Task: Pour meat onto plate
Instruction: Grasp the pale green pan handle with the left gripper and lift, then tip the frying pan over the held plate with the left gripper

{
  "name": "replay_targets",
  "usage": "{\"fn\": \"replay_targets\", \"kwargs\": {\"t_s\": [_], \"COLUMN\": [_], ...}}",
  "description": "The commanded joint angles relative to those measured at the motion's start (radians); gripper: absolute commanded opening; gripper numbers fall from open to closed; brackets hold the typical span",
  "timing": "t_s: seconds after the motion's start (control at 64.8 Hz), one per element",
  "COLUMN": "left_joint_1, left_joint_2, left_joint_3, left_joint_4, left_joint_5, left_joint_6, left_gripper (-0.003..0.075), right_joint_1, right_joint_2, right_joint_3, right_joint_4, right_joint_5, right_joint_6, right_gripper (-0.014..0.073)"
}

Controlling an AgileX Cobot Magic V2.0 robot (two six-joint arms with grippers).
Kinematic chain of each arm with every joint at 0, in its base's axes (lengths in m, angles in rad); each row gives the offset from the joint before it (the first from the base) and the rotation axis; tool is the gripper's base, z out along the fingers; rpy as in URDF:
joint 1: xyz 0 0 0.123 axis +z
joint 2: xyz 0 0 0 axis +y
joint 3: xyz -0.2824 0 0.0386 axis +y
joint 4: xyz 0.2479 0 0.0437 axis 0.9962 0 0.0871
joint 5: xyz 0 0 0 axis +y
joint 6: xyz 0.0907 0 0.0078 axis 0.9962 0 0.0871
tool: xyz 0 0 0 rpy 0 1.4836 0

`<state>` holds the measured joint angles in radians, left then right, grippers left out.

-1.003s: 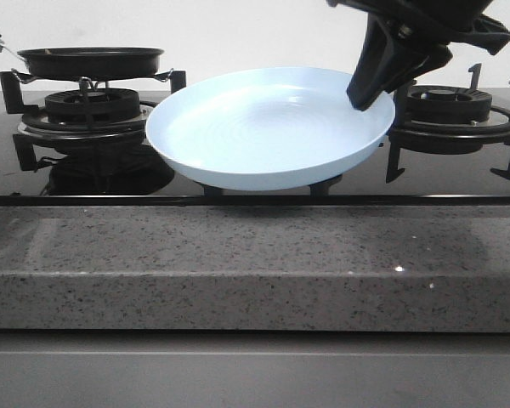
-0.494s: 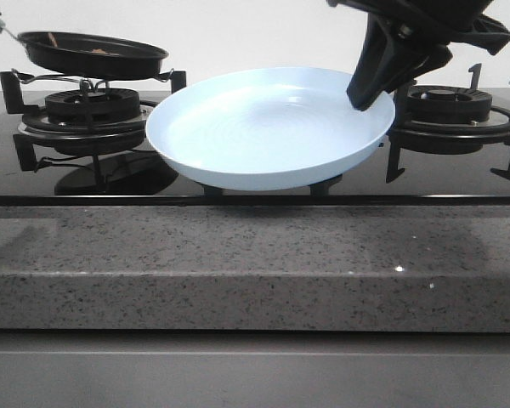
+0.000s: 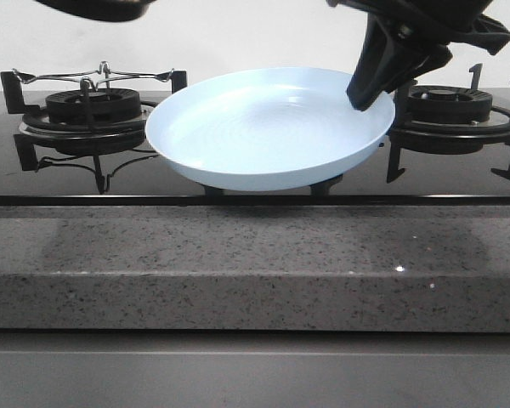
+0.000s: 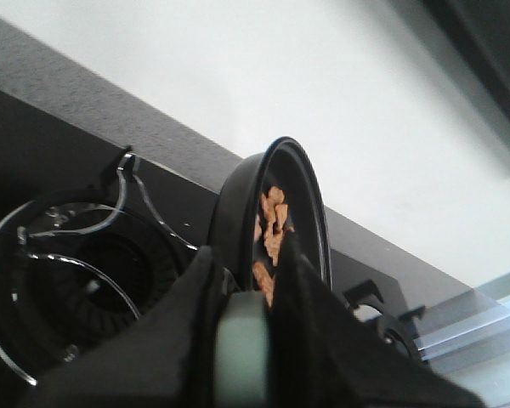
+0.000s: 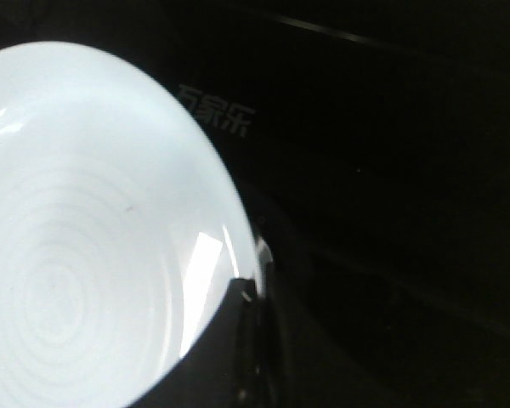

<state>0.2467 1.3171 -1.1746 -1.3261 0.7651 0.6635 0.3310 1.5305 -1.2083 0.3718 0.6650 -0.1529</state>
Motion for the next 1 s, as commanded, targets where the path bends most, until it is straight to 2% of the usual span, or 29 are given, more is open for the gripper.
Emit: {"fn": "replay_targets", "kwargs": {"t_s": [0.0,0.324,0.448,0.803,0.988], "left_joint_1": [0.003,-0.003,-0.07,-0.342,-0.458], "left_joint_2": [-0.121,-0.288,-0.295,-0.295,-0.291], "left_joint_3": [0.029,0.119,0.119,0.119,0.119], "left_joint_4": [-0.105,-0.103,-0.103,-0.003,0.053], "left_joint_5": [0.005,0.084,0.091,-0.143,-0.262], "left_joint_6": [0.038,0.065,0.069,0.107,0.174], "left_gripper": [-0.002,-0.002,-0.002,-0.002,-0.002], "right_joint_1": [0.0,0.0,0.0,0.0,0.0], "right_joint_2": [-0.047,-0.047,-0.047,-0.047,-0.047], "right_joint_3": [-0.023,-0.023,-0.023,-0.023,-0.023], "right_joint_4": [0.022,0.022,0.022,0.022,0.022], "right_joint_5": [-0.04,-0.04,-0.04,-0.04,-0.04], "right_joint_6": [-0.007,-0.007,-0.007,-0.007,-0.007], "right_gripper": [-0.0068,-0.0068,-0.0068,-0.0068,-0.0068]}}
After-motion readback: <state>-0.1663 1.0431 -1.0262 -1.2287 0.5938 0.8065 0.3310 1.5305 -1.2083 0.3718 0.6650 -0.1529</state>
